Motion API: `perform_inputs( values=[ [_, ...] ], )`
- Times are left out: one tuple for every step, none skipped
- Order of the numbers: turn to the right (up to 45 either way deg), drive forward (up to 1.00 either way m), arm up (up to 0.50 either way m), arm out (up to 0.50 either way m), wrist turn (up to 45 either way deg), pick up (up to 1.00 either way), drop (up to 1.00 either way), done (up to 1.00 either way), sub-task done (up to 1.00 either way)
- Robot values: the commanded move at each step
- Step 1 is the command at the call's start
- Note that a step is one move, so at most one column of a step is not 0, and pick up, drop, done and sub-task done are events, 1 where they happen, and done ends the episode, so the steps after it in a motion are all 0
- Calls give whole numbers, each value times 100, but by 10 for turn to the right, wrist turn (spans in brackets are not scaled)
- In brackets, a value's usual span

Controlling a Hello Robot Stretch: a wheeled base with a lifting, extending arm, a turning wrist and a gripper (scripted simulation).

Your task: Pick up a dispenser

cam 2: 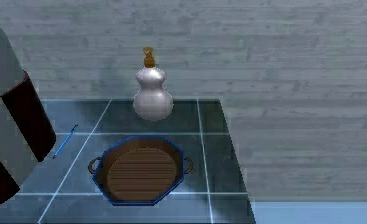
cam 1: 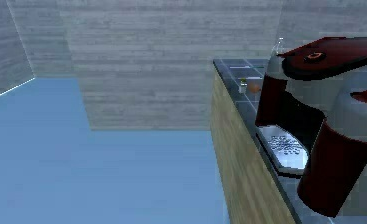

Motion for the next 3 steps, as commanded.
perform_inputs(
  values=[
    [0, 0, 50, 0, 0, 0, 0, 0, 0],
    [0, 0, 38, 0, 0, 0, 0, 0, 0],
    [0, 0, 0, 38, 0, 0, 0, 0, 0]
  ],
)
